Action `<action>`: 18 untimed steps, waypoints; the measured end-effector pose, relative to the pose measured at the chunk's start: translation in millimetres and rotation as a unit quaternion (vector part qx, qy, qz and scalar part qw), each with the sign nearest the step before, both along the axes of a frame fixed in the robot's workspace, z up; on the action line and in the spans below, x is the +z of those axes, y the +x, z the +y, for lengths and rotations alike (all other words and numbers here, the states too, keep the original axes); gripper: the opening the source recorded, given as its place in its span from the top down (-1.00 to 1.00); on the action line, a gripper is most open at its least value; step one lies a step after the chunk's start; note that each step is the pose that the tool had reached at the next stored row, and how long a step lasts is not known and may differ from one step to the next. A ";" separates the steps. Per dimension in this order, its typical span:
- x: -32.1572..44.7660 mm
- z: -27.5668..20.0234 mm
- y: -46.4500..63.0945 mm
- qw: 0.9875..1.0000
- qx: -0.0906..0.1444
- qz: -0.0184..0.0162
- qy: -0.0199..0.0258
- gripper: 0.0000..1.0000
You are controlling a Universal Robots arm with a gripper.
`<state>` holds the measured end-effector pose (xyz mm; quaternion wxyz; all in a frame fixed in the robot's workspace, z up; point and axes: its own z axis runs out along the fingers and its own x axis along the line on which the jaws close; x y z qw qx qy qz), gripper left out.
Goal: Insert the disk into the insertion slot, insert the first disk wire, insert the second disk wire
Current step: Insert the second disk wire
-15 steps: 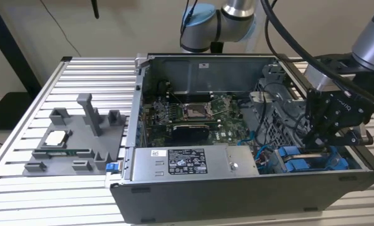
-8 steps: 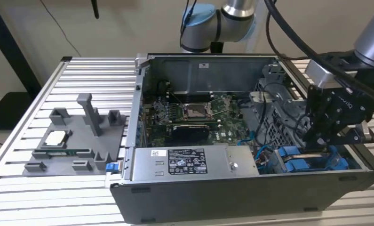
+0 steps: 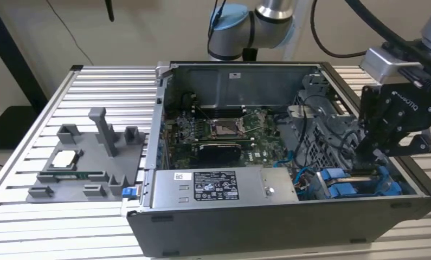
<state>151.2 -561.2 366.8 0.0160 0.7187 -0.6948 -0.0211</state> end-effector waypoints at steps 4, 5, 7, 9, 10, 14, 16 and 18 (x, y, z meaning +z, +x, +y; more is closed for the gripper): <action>9.2 0.0 0.1 1.000 0.000 0.000 0.000 0.51; 11.2 0.0 0.1 1.000 0.000 0.000 0.000 0.51; 20.9 0.0 0.0 1.000 -0.001 0.000 0.000 0.51; 26.7 -0.1 0.0 1.000 -0.001 0.000 0.000 0.51; 27.1 0.0 0.0 1.000 -0.001 0.000 0.000 0.51; 28.4 0.0 0.0 1.000 -0.001 0.000 0.000 0.51; 29.0 0.0 0.0 1.000 -0.001 0.000 0.000 0.51; 29.6 0.0 0.0 1.000 -0.001 0.000 0.000 0.51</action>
